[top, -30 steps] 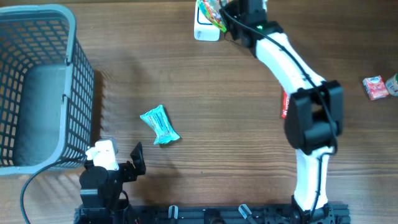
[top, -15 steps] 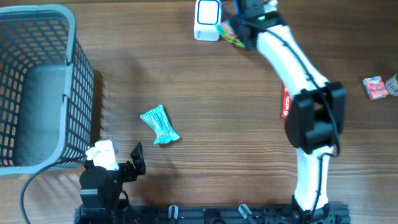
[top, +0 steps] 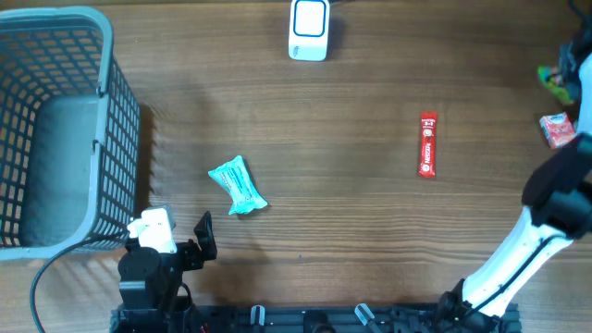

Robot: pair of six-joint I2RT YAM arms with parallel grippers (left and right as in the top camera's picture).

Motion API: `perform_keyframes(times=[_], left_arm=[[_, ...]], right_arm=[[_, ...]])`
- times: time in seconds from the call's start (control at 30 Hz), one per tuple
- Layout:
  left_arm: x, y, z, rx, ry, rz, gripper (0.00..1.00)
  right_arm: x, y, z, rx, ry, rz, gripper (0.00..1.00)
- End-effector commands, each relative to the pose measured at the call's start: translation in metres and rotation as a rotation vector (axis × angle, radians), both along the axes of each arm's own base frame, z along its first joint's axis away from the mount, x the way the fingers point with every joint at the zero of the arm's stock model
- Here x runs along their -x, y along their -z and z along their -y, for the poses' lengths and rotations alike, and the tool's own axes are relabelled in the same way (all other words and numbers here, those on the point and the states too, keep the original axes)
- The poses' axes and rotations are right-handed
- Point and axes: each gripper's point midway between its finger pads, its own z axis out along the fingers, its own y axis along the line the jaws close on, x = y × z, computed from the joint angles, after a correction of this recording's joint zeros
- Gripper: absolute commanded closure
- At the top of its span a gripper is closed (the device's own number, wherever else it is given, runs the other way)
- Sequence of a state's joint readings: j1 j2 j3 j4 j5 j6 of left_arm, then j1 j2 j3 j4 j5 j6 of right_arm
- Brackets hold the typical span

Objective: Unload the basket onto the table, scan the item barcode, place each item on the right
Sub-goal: 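Carry the Haribo bag to the right edge and release it, then grasp the red Nescafé stick with the right gripper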

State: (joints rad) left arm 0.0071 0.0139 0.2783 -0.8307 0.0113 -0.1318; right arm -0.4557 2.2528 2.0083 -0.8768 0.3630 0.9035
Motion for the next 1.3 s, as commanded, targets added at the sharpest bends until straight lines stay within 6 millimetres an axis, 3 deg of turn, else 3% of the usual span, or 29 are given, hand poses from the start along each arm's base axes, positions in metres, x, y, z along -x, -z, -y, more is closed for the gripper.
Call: perform_keyframes(times=[0.0, 0.07, 0.1, 0.13, 0.17, 0.3, 0.33, 0.37, 0.43, 0.5, 0.57, 0.6, 0.63, 0.73, 0.8, 0.93, 1.0, 1.27], left_arm=[[0.0, 0.001, -0.001, -0.026, 0.007, 0.002, 0.0], [0.0, 0.001, -0.001, -0.026, 0.007, 0.002, 0.0], [0.0, 0.001, -0.001, -0.026, 0.007, 0.002, 0.0], [0.0, 0.001, -0.001, -0.026, 0.007, 0.002, 0.0], [0.0, 0.001, -0.001, -0.026, 0.007, 0.002, 0.0], [0.0, 0.001, -0.001, -0.026, 0.007, 0.002, 0.0], [0.0, 0.001, -0.001, -0.026, 0.007, 0.002, 0.0], [0.0, 0.001, -0.001, -0.026, 0.007, 0.002, 0.0], [0.0, 0.001, -0.001, -0.026, 0.007, 0.002, 0.0], [0.0, 0.001, -0.001, -0.026, 0.007, 0.002, 0.0], [0.0, 0.001, -0.001, -0.026, 0.007, 0.002, 0.0], [0.0, 0.001, -0.001, -0.026, 0.007, 0.002, 0.0], [0.0, 0.001, -0.001, -0.026, 0.007, 0.002, 0.0], [0.0, 0.001, -0.001, -0.026, 0.007, 0.002, 0.0], [0.0, 0.001, -0.001, -0.026, 0.007, 0.002, 0.0], [0.0, 0.001, -0.001, -0.026, 0.007, 0.002, 0.0], [0.0, 0.001, -0.001, -0.026, 0.007, 0.002, 0.0], [0.0, 0.001, -0.001, -0.026, 0.007, 0.002, 0.0]], right_arm=[[-0.005, 0.067, -0.006, -0.1, -0.083, -0.076, 0.95], [-0.009, 0.07, -0.005, -0.104, -0.088, -0.064, 0.84], [-0.013, 0.062, -0.006, -0.105, -0.112, -0.046, 0.69], [-0.024, 0.046, -0.009, -0.103, -0.182, -0.017, 0.39], [-0.033, 0.025, -0.012, -0.094, -0.25, 0.016, 0.01], [-0.04, -0.081, -0.033, -0.085, -0.362, 0.172, 0.0], [-0.036, -0.116, -0.048, -0.098, -0.4, 0.234, 0.01], [-0.032, -0.137, -0.06, -0.11, -0.43, 0.272, 0.0], [-0.019, -0.167, -0.088, -0.14, -0.481, 0.306, 0.0], [0.005, -0.179, -0.135, -0.203, -0.599, 0.241, 0.0], [0.016, -0.167, -0.18, -0.23, -0.839, 0.126, 0.01], [0.022, -0.151, -0.206, -0.243, -0.994, 0.028, 0.01], [0.03, -0.133, -0.232, -0.26, -1.143, -0.071, 0.09], [0.047, -0.091, -0.274, -0.288, -1.366, -0.263, 0.1], [0.058, -0.054, -0.278, -0.265, -1.331, -0.437, 0.04], [0.068, -0.012, -0.288, -0.262, -1.333, -0.53, 0.03], [0.075, 0.021, -0.289, -0.275, -1.264, -0.552, 0.28], [0.099, 0.103, -0.292, -0.278, -1.278, -0.566, 0.29]])
